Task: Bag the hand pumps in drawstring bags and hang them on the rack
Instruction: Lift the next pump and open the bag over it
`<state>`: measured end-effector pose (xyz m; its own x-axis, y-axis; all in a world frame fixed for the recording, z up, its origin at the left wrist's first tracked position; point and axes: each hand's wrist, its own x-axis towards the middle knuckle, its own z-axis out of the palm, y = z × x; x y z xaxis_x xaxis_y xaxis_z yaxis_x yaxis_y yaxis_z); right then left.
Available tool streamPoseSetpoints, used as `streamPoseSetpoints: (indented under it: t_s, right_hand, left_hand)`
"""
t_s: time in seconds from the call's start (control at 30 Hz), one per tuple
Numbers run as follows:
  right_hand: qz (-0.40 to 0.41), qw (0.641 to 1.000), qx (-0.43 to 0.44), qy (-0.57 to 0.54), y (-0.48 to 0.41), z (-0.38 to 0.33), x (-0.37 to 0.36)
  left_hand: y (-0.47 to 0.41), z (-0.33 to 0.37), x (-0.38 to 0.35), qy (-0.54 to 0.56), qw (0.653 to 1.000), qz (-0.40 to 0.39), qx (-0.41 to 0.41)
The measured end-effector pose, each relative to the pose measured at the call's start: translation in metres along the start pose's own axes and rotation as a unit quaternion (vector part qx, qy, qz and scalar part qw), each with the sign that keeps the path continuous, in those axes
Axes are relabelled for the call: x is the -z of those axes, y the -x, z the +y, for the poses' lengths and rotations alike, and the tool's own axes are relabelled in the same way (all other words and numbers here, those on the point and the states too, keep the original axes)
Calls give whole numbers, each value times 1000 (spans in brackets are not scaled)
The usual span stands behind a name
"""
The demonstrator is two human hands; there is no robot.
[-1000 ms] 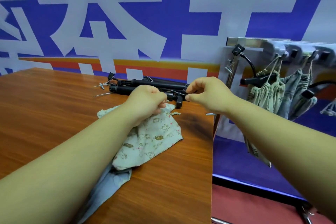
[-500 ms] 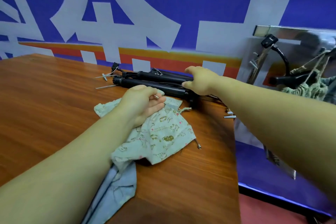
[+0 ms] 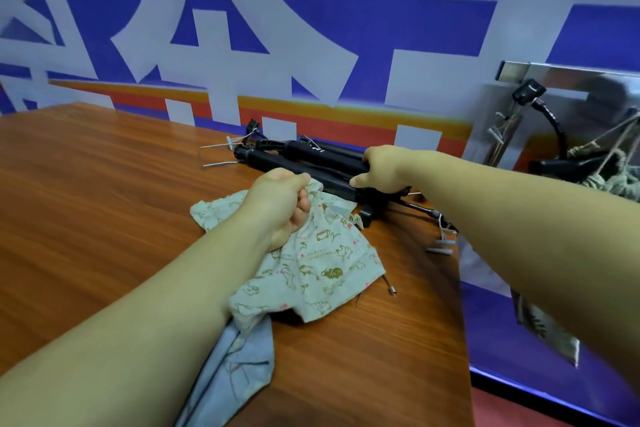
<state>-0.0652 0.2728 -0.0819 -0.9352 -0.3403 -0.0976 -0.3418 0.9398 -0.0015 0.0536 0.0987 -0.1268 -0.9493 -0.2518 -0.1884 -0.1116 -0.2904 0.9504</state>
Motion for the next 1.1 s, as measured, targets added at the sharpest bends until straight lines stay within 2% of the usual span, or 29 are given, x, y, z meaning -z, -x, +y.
streamPoseSetpoints:
  t_s: [0.13,0.27,0.57,0.8,1.0,1.1]
  right_hand:
    - [23,1000,12,2,5,-5,2]
    - [85,996,24,-24,8,1,0]
    - [192,971,73,-120,33,8,26]
    - [178,961,130,-164,69,2,55]
    - [146,955,179,-186,114,10,49]
    - [116,958,183,-190,139,19,42]
  left_hand:
    - [1,2,1,17,1000,-2,26]
    - [-1,1,2,18,999,-3,38]
    - [-1,2,6,73,993,-67,57]
    - [3,12,12,108,985,-125,45]
    - [20,28,9,145,970,-197,13]
    - [38,42,2,171,968,-185,17]
